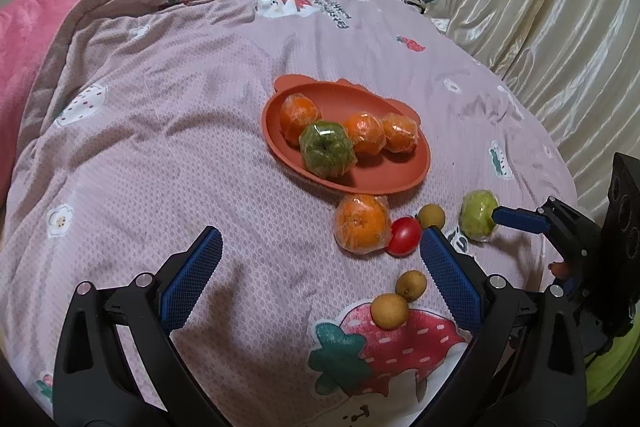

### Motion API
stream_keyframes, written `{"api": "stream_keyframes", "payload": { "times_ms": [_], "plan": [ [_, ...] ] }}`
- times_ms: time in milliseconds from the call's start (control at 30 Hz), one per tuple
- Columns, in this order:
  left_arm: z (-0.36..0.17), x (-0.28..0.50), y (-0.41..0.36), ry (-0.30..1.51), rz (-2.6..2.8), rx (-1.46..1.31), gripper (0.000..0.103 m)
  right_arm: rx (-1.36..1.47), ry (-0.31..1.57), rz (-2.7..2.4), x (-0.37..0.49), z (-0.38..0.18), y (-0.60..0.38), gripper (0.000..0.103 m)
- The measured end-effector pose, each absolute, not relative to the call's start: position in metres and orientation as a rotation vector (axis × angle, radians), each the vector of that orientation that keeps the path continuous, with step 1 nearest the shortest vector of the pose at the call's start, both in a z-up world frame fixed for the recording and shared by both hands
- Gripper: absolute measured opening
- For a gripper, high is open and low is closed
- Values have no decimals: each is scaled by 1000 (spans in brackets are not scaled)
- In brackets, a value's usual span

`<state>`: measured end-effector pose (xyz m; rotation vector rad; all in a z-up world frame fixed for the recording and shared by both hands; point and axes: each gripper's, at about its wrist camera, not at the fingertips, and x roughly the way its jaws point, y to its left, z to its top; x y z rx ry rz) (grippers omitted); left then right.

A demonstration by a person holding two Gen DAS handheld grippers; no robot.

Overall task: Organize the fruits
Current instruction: 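Move both open grippers toward the loose fruit beside the plate, then grasp the wrapped mandarin with the left gripper while the right gripper grasps a small brown fruit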

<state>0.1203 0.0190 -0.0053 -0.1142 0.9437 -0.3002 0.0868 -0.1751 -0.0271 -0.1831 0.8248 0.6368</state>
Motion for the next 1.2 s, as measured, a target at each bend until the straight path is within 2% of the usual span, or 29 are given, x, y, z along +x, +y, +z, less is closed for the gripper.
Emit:
{"api": "stream_keyframes", "payload": {
  "times_ms": [333, 500, 633, 700, 833, 967, 1133, 1200],
  "plan": [
    [-13, 119, 16, 965, -324, -120, 93, -216, 833, 637, 86, -37, -167, 90],
    [-16, 120, 13, 963, -339, -119, 93, -236, 837, 656, 86, -43, -160, 74],
    [-18, 122, 10, 961, -354, -116, 82, -251, 845, 678, 89, -50, -153, 56],
    [-20, 123, 8, 959, -362, -112, 76, -260, 859, 681, 91, -54, -150, 52],
    [-24, 125, 5, 966, -372, -115, 65, -262, 860, 691, 93, -57, -146, 50],
    [-27, 127, 2, 974, -390, -121, 60, -255, 854, 702, 94, -58, -143, 46],
    [-30, 133, 2, 983, -398, -143, 56, -261, 843, 732, 95, -59, -136, 33],
    [-31, 135, 3, 986, -393, -148, 54, -262, 837, 743, 95, -60, -134, 31]
  ]
}}
